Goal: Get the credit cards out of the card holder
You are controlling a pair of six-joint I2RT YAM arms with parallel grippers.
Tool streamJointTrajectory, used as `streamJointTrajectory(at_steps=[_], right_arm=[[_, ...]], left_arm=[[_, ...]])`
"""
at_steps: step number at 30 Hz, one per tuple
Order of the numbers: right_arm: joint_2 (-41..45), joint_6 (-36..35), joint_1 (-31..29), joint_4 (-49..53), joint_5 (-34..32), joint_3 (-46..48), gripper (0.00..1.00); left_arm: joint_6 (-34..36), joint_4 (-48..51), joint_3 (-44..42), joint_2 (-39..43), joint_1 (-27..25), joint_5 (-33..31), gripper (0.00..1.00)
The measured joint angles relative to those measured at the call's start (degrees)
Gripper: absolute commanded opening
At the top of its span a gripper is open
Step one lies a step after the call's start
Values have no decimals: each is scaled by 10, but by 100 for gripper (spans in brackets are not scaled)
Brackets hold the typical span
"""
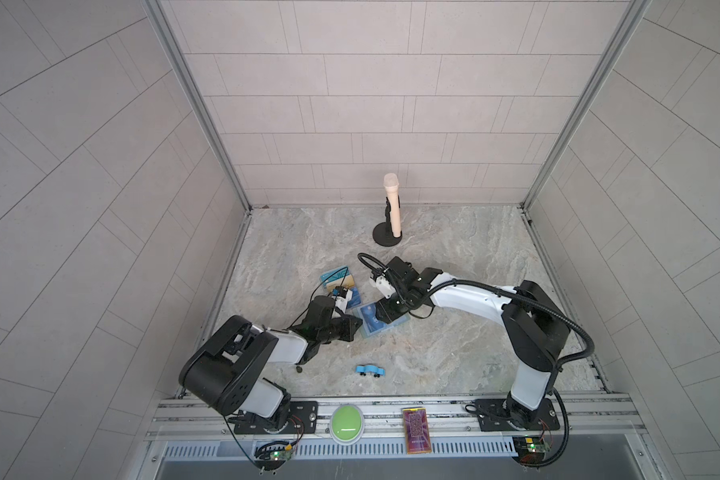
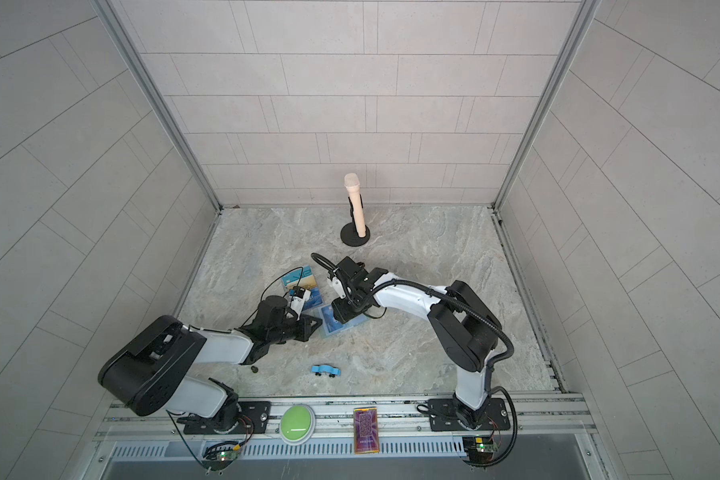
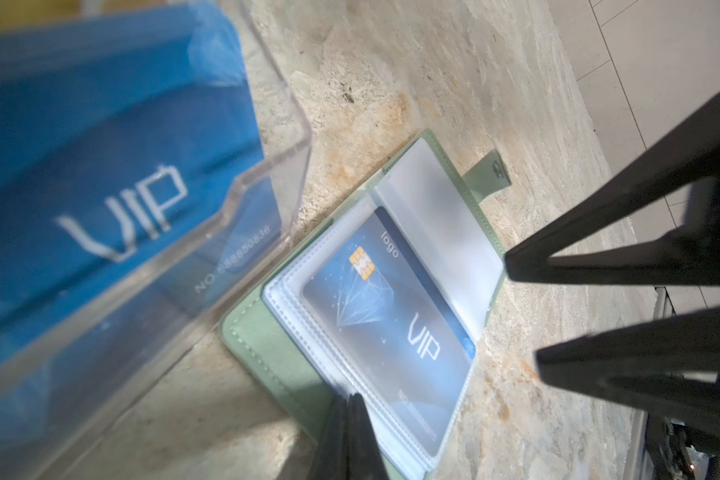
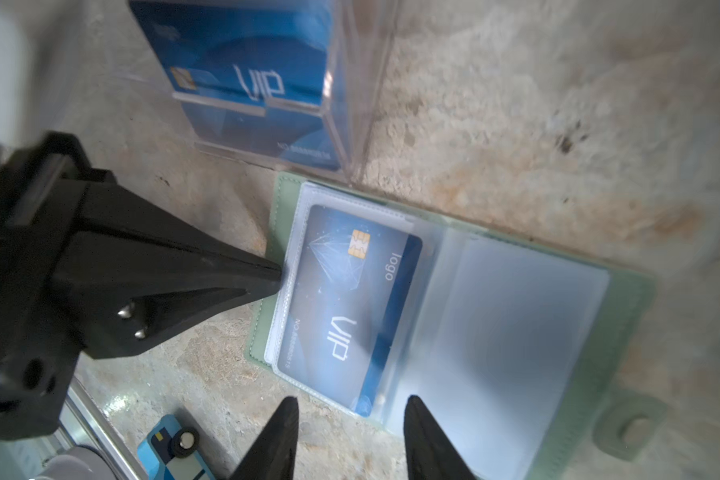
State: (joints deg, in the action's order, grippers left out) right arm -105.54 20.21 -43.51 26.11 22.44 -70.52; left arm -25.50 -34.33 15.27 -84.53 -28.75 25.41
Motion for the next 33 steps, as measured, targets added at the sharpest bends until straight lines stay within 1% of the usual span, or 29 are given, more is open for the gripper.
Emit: streamJointTrajectory(at_steps=[7, 17, 33], right_arm=[[-22, 28, 25, -36, 66, 8, 39], [-44, 47, 47, -74, 112, 26, 39], [-47, 89, 79, -153, 215, 70, 33]], left_arm=[[0, 4, 4, 0, -10, -15, 0], [0, 8, 6, 0, -10, -17, 0], [9, 42, 27, 0, -22, -30, 0]])
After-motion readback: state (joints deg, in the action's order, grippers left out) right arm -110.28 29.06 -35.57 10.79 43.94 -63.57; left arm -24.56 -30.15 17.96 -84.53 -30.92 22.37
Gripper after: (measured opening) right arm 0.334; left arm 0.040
